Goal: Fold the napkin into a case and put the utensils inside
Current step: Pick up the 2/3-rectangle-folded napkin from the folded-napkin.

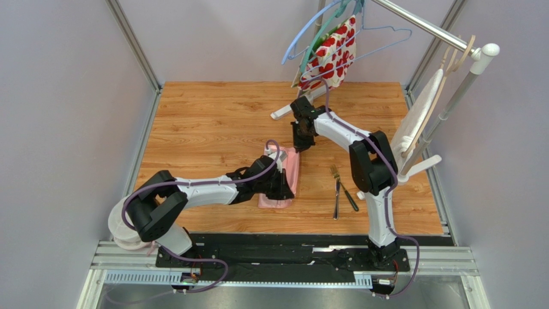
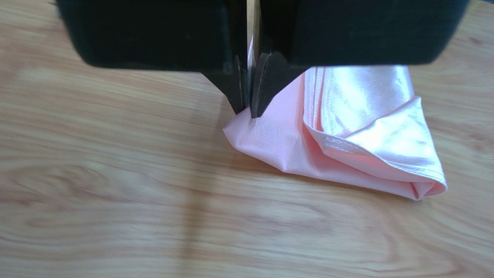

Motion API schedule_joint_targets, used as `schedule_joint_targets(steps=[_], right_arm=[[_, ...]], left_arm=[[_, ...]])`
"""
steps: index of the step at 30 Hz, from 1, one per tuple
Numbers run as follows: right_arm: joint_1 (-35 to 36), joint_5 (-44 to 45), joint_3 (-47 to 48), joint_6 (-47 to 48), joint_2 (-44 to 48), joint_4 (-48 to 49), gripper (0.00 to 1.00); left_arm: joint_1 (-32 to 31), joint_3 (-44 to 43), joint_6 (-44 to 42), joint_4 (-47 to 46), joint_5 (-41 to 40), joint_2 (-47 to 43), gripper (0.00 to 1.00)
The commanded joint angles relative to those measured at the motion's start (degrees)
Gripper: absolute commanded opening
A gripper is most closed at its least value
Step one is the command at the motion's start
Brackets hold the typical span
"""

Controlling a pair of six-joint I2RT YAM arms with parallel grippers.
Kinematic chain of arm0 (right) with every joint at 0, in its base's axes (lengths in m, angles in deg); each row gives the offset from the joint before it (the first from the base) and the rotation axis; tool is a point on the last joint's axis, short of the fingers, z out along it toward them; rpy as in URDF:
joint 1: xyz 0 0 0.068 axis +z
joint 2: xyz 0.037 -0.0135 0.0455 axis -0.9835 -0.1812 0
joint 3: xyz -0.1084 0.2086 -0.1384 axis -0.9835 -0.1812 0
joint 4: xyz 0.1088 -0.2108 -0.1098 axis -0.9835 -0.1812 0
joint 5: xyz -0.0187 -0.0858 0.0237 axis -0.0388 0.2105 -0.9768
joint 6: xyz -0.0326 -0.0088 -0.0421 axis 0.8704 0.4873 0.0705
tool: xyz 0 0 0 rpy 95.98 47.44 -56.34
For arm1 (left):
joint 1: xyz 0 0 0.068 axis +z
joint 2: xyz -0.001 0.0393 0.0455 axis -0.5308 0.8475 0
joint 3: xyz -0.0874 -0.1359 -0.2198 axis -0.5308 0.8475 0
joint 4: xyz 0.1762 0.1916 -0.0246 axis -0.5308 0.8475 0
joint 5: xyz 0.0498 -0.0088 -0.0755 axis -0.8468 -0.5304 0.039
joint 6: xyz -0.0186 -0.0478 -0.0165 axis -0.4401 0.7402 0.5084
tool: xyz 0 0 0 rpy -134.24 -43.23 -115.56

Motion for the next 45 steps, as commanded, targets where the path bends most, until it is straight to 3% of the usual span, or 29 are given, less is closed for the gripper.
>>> schedule_joint_targets(steps=[1,7,18,29,33,34,36,45], right_arm=[[-3.2,4.1,-4.1,4.1,7.5,3.7,0.0],[-4.7,4.9,-5.3,5.5,10.0,0.9,0.0],[1.2,10.2,5.2,-3.1,2.1,-6.2,0.0],[3.9,3.7,11.4,-7.8,-3.1,-3.6,0.0],[3.9,1.7,6.4,-8.5,-0.7,1.3,0.15],[3.9,1.7,5.4,-8.5,0.0,2.2,0.27],[3.8,1.7,4.6,-8.4,1.2,3.0,0.34],[2.7,3.1,4.6,-7.9,0.5,2.7,0.38]], left_arm=[[-2.8,-5.8,-1.8,-1.2,5.3,2.9,0.0],[-3.1,-7.5,-1.2,-1.9,6.7,4.1,0.0],[1.0,4.1,-4.2,2.1,-1.3,-3.5,0.0],[1.3,8.9,-4.0,-0.7,-1.3,-5.2,0.0],[1.3,9.6,-2.2,-3.0,-0.8,-5.6,0.0],[1.3,9.5,-2.1,-3.0,-0.8,-5.5,0.0],[1.4,9.2,-2.0,-3.4,-0.6,-5.1,0.0],[1.4,9.5,-1.6,-3.8,0.0,-4.8,0.0]])
